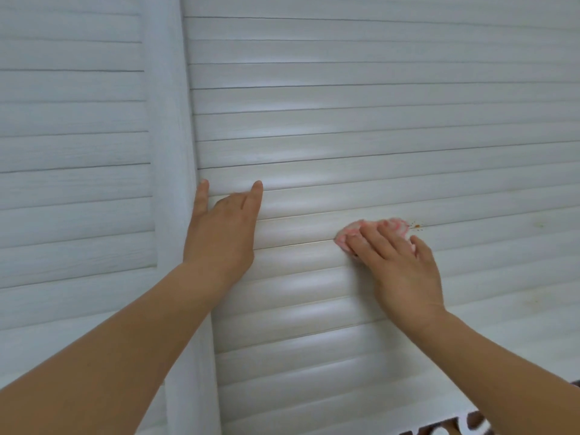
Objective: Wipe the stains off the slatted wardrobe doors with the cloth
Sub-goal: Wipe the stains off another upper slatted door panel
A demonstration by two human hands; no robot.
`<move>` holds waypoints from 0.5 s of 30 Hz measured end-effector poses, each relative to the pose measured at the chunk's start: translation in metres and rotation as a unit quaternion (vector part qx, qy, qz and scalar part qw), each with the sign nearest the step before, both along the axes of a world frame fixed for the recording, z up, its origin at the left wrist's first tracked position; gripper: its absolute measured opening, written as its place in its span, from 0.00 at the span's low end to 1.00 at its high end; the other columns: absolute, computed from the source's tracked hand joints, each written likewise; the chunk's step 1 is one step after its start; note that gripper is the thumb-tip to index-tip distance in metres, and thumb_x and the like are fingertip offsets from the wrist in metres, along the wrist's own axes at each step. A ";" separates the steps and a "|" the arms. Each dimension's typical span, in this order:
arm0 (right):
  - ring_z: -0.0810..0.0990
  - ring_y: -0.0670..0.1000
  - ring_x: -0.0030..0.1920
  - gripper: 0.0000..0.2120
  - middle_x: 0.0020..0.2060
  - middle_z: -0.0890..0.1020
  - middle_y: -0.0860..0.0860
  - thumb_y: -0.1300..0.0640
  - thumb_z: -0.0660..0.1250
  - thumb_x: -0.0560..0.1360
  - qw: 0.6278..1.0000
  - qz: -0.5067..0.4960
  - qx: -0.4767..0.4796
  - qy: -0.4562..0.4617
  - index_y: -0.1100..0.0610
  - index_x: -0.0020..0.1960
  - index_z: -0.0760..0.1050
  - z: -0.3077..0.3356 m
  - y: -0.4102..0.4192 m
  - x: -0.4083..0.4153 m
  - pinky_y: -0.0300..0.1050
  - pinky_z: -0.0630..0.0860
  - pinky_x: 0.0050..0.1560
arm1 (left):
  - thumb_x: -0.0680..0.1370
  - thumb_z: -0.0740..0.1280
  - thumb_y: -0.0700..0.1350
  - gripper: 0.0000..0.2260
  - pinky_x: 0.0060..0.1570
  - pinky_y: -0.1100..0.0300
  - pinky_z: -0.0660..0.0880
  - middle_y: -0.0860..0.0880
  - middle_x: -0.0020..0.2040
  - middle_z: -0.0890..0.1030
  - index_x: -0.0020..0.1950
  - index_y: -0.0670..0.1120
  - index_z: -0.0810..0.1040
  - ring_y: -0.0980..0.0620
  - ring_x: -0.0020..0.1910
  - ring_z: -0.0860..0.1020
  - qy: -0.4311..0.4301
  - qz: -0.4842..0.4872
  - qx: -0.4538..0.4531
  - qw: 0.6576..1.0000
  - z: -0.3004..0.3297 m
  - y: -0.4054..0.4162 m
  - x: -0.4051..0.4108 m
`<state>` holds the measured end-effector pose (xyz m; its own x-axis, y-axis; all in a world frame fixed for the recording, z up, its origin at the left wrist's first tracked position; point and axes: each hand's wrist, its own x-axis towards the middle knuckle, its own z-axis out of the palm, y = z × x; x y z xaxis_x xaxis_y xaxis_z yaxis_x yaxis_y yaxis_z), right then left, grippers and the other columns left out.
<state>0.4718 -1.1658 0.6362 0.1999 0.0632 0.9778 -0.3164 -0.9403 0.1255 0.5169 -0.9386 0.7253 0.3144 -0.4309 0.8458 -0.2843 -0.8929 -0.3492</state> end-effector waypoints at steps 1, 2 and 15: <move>0.79 0.58 0.58 0.27 0.58 0.80 0.52 0.61 0.49 0.66 1.000 0.004 0.017 -0.010 0.52 0.60 0.76 0.001 0.001 0.001 0.59 0.75 0.48 | 0.74 0.57 0.36 0.36 0.71 0.48 0.35 0.51 0.67 0.67 0.77 0.47 0.42 0.52 0.65 0.68 0.002 -0.003 -0.004 1.000 0.000 0.000 0.000; 0.80 0.58 0.56 0.26 0.57 0.80 0.52 0.61 0.50 0.66 0.999 0.010 0.032 -0.022 0.52 0.58 0.78 0.001 0.006 0.003 0.56 0.75 0.46 | 0.74 0.57 0.36 0.36 0.71 0.48 0.35 0.51 0.67 0.67 0.77 0.47 0.42 0.52 0.66 0.67 0.004 -0.005 -0.007 1.000 0.000 -0.001 0.000; 0.78 0.58 0.57 0.27 0.56 0.79 0.51 0.59 0.50 0.67 0.998 0.028 -0.054 0.026 0.51 0.64 0.69 0.005 0.049 0.021 0.55 0.72 0.50 | 0.74 0.52 0.36 0.32 0.70 0.43 0.34 0.46 0.72 0.64 0.77 0.45 0.46 0.50 0.70 0.64 -0.042 -0.016 0.001 0.999 -0.007 0.000 0.003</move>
<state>0.4931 -1.1171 0.6409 0.2432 0.1795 0.9532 -0.2546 -0.9364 0.2413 0.5195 -0.9381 0.7179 0.2281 -0.4416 0.8678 -0.2828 -0.8829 -0.3749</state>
